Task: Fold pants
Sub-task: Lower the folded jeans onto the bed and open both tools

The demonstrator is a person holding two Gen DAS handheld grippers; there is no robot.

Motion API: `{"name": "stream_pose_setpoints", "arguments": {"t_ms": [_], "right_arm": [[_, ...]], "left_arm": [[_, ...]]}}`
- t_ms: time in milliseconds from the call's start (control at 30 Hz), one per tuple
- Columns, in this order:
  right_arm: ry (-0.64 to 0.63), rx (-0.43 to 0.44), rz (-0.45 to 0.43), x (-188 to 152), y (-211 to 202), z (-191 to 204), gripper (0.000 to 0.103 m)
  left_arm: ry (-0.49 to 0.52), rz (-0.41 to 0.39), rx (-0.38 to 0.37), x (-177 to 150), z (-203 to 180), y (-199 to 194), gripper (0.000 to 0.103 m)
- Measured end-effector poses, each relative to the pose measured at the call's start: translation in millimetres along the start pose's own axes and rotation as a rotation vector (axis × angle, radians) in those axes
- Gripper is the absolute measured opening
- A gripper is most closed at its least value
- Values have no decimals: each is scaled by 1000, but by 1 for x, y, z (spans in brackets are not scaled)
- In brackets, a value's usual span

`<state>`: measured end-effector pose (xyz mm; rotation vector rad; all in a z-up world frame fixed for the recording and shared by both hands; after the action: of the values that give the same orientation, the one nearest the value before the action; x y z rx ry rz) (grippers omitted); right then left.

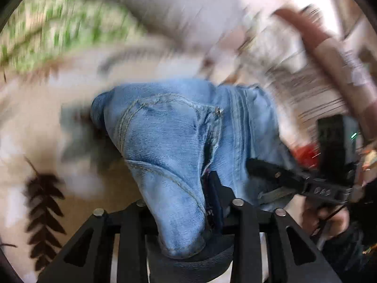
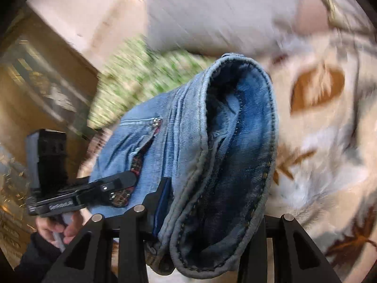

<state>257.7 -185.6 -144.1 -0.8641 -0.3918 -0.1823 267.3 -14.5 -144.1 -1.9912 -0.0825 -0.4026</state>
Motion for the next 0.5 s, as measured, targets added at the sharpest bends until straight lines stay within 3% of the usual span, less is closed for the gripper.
{"name": "stream_pose_setpoints", "arguments": {"t_ms": [33,67,167,233,333,400,500], "right_arm": [[21,-12,46,-4,17,-9,47],[40,-2,65,-8,27,-18,49],[132,136,29,-13,23,-38,55],[140,142,59,-13,15,-40,57],[22,56,22,-24,-22,-24,59],[-59,-10,1,-38,-45,-12,60],[-106,-35,-8,-57,-65,-2,60]], "left_arm": [[-15,-4,6,-5,8,11,63],[-39,-30,-27,-6,14,11,65],[-68,-33,-90,-6,21,5,76],[-53,-65,-33,-10,18,-14,83],[63,-128,20,-25,5,-48,92],[177,-169,112,-44,-9,-70,93],[254,-184,171,-64,-20,-86,93]]}}
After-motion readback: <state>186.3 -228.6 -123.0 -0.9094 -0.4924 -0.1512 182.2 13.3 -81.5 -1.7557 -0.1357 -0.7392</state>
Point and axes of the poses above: each gripper's, at about its wrist camera, not at the fingertips, and y roughly the way its jaws point, z to its left, x to its top, the point moved 3 cm from there along y, roughly the way its jaws point, and after that the axes turned 6 degrees about z, right-handed, at the moved point
